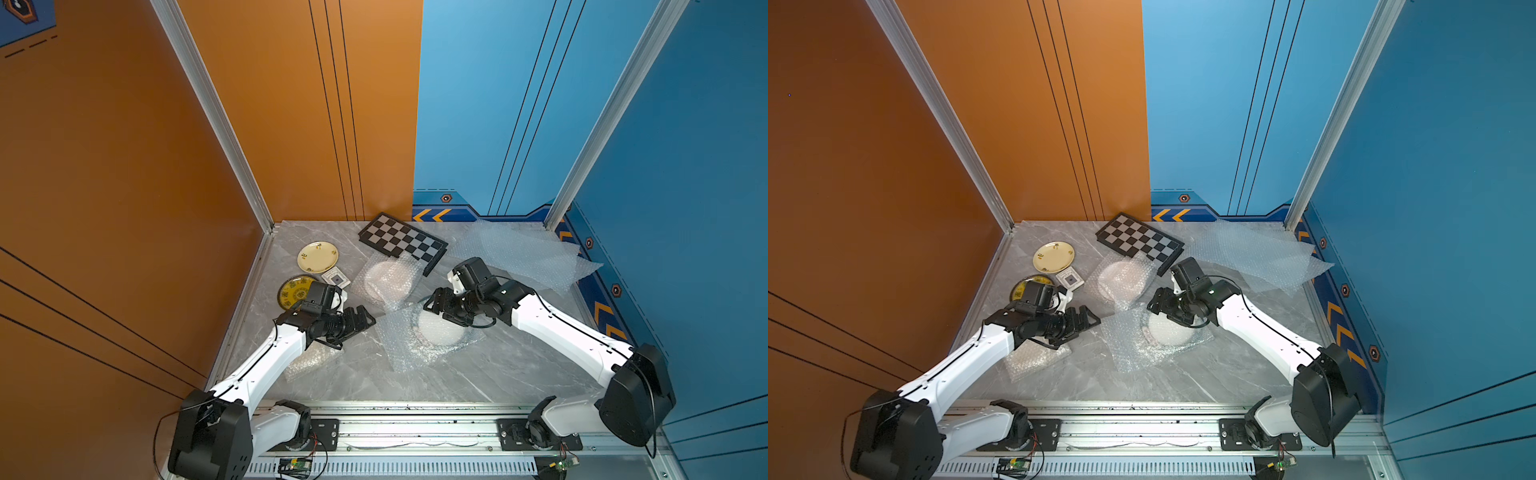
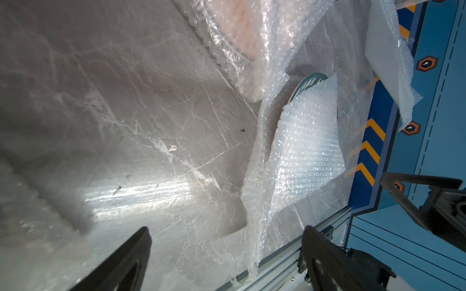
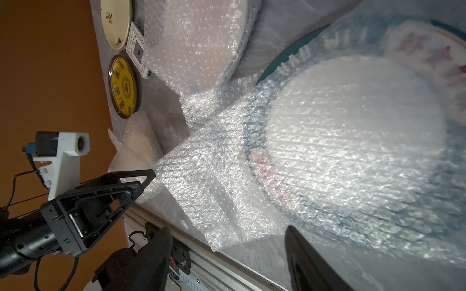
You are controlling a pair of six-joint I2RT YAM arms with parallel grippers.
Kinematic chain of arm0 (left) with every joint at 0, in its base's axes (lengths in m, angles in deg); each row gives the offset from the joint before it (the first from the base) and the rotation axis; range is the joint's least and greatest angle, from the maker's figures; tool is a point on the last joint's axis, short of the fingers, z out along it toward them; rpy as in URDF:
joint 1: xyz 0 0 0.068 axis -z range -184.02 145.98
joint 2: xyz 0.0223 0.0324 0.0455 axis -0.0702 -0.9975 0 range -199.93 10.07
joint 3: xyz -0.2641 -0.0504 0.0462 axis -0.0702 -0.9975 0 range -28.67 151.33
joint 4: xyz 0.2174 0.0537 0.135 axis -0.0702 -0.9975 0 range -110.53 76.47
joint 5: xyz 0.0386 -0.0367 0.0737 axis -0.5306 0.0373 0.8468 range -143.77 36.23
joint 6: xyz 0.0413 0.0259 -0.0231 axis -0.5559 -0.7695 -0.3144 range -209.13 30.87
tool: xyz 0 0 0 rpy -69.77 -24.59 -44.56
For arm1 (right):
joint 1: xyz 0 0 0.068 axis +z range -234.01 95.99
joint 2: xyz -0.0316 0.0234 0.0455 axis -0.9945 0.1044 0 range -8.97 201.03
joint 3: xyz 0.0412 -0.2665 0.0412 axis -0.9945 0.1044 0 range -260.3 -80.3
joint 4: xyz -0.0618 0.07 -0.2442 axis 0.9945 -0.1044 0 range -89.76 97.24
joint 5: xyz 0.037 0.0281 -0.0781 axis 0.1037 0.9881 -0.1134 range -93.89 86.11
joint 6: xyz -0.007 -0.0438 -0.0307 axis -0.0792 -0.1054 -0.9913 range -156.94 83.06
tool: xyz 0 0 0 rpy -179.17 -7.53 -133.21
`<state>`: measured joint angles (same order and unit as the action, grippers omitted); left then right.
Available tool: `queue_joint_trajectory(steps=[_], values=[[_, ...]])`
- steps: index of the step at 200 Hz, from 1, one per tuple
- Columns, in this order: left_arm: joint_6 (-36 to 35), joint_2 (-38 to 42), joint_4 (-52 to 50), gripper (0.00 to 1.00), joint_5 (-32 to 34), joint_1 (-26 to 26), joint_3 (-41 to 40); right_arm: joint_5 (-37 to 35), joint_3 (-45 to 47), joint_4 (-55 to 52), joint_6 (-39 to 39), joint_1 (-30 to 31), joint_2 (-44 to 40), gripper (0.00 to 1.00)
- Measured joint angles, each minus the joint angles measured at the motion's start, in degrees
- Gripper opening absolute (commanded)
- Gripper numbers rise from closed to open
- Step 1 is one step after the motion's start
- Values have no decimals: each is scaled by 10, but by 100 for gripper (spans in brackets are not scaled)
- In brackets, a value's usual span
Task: Unpack dinner plates from bubble wrap
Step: Move the bubble wrap to the center of the board, then unwrap the bubble wrap at the center of the board.
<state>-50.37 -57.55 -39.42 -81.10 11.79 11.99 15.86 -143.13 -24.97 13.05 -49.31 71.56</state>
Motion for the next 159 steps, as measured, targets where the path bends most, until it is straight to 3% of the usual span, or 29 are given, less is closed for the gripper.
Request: queue_joint_trajectory(steps=[64, 97, 122, 159], values=[[28, -63, 62, 65, -28, 41, 18, -10, 23, -8, 0, -24, -29, 73], [36, -64, 74, 42, -29, 58, 19, -11, 27, -8, 0, -29, -31, 73], [38, -69, 85, 38, -29, 63, 20, -12, 27, -8, 0, -29, -31, 73], [41, -91, 89, 22, -26, 68, 23, -12, 27, -8, 0, -29, -31, 73]])
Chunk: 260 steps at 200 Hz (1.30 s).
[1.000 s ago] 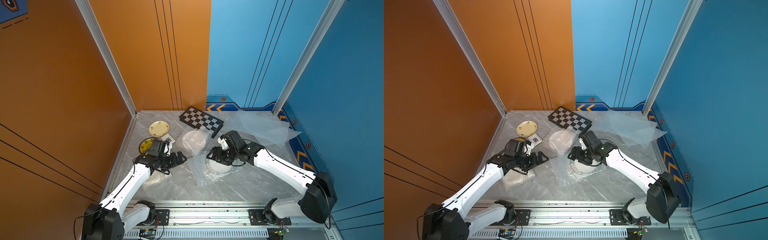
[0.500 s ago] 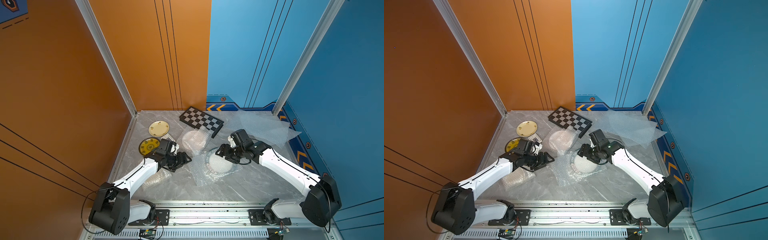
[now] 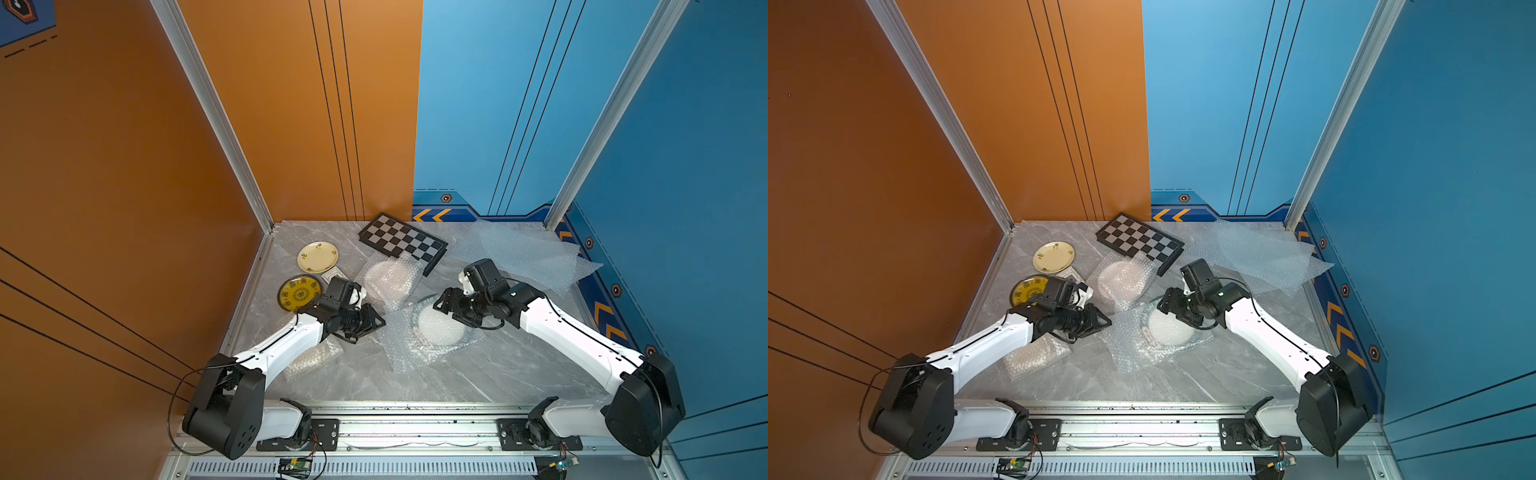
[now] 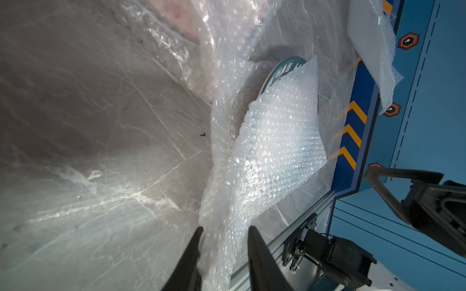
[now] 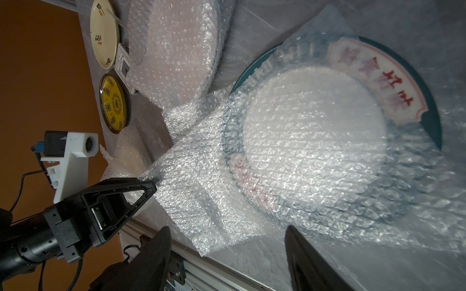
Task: Unpack dinner plates from bubble wrap
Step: Unwrap the bubble wrap at the center of the board.
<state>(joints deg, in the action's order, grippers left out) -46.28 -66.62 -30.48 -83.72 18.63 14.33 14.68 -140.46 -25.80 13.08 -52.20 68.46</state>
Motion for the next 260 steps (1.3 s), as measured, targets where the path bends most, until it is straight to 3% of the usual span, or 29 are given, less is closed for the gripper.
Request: queue_joint_trajectory(steps=[35, 96, 260], values=[[-2, -17, 1, 0, 5, 8, 10, 0, 0, 0, 0, -4, -7, 73], [-14, -8, -3, 0, 8, 28, 40, -3, 23, -1, 0, -29, -48, 73], [-104, 36, -22, 0, -10, 167, 123, -71, 57, -10, 19, -75, -172, 72]])
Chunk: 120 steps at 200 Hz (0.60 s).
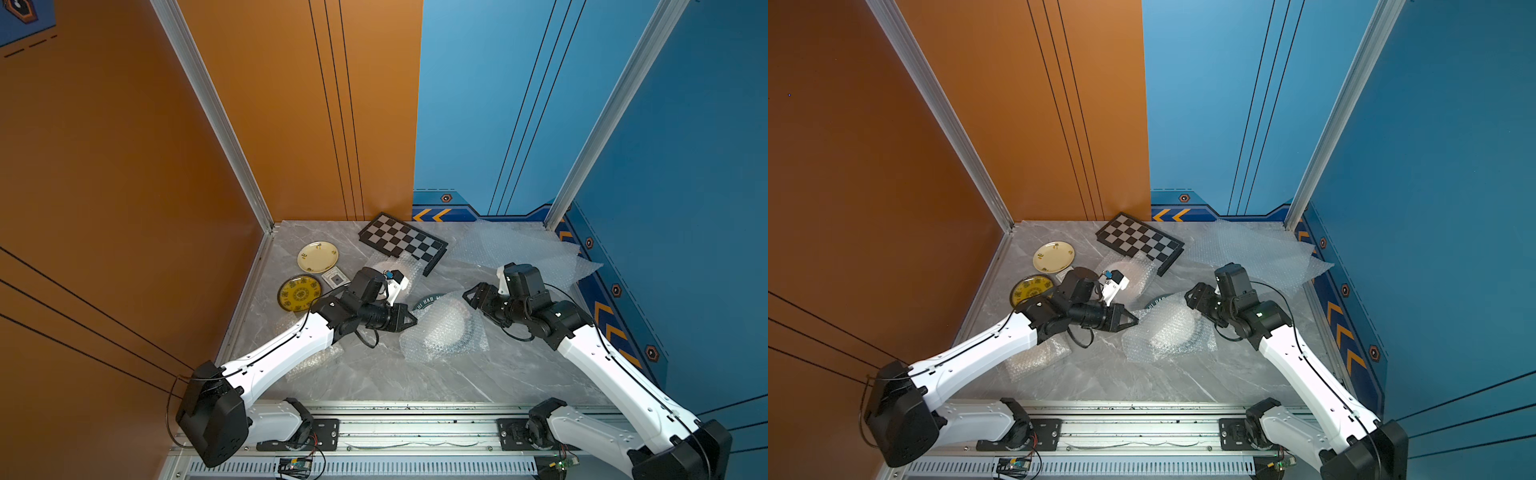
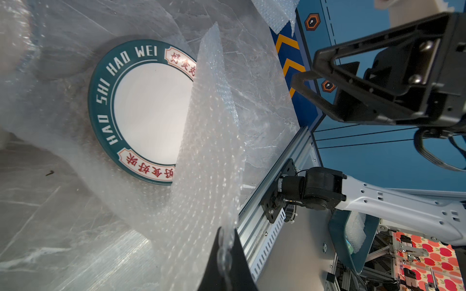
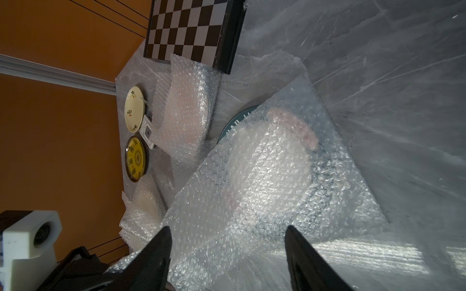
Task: Unpack dinner plates from bubble wrap
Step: Unwrap the bubble wrap at the center of the board.
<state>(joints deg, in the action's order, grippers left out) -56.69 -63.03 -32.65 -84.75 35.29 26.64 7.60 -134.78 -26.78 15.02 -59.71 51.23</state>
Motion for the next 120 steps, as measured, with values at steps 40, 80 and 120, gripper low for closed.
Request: queue_joint_trajectory(steps=[40, 80, 120], values=[[-12, 8, -5, 0, -38, 8, 3, -4, -8, -16, 7, 8, 1, 72], [-16, 2, -7, 0, -81, 38, 14, -15, -60, -34, 11, 31, 14, 72], [-24, -21, -7, 0, -102, 80, 17, -57, -142, -55, 13, 76, 44, 72]])
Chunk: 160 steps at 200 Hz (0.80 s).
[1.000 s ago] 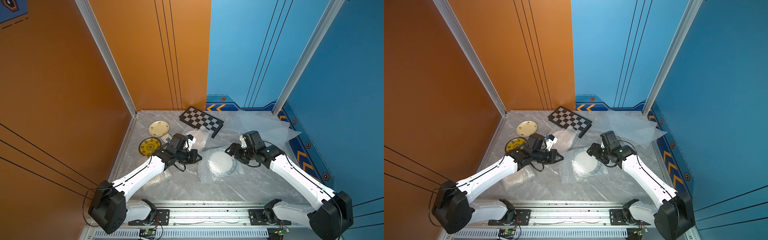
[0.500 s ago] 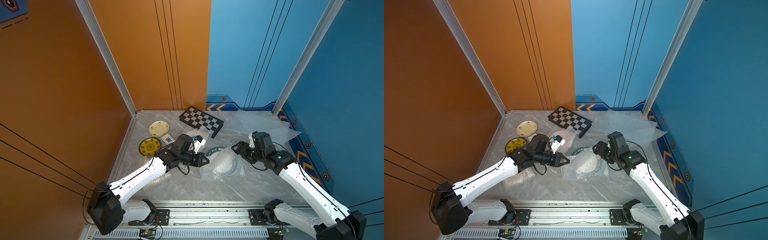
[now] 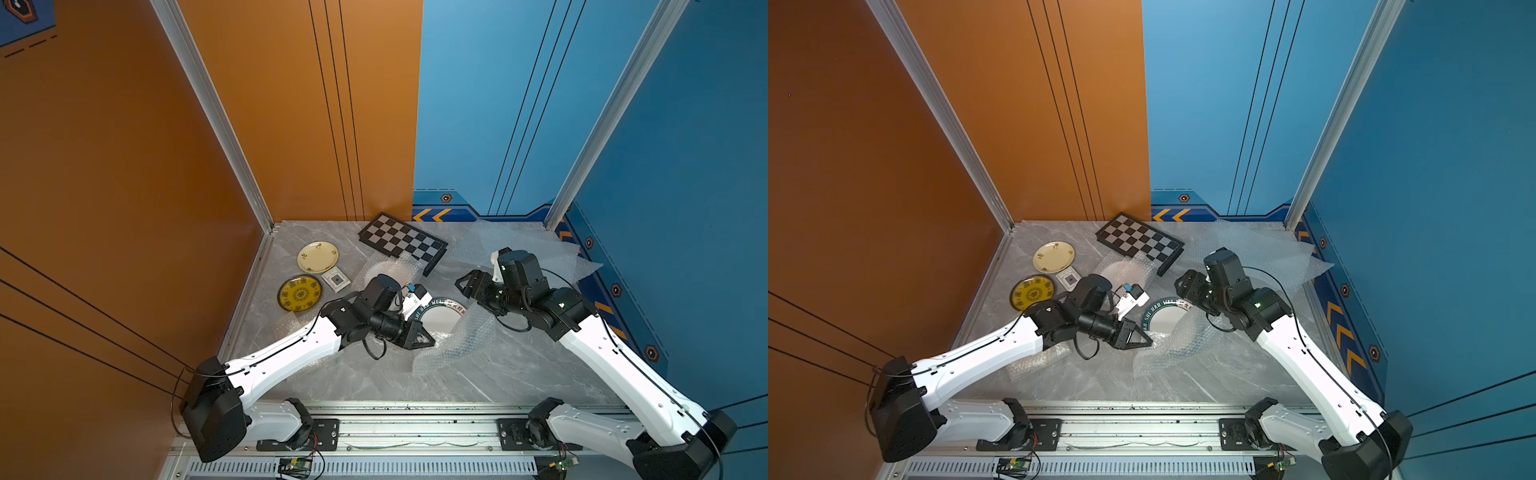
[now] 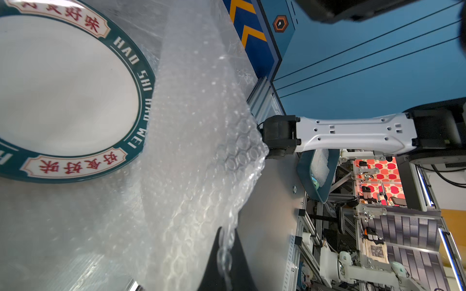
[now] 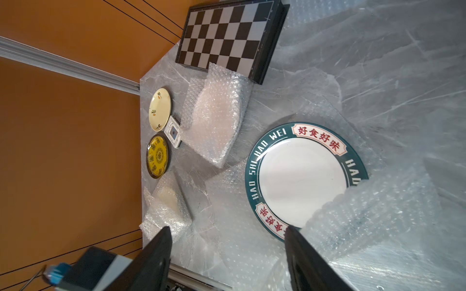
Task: Unpack dinner plates from bubble wrap
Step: Unwrap the bubble wrap at the center of the board.
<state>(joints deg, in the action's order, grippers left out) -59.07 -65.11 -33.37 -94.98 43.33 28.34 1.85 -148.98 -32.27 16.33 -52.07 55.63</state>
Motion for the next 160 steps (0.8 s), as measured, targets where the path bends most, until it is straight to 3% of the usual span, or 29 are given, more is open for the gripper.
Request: queue_joint_trajectory(steps=[66, 130, 160], values=[[-14, -65, -5, 2, -33, 45, 50, -10, -26, -8, 25, 14, 52, 72], [-18, -97, -3, 3, -51, 59, 66, 47, -27, -24, 43, 11, 140, 72], [-18, -98, -3, 2, -56, 61, 66, 37, -31, -54, 47, 16, 149, 74]])
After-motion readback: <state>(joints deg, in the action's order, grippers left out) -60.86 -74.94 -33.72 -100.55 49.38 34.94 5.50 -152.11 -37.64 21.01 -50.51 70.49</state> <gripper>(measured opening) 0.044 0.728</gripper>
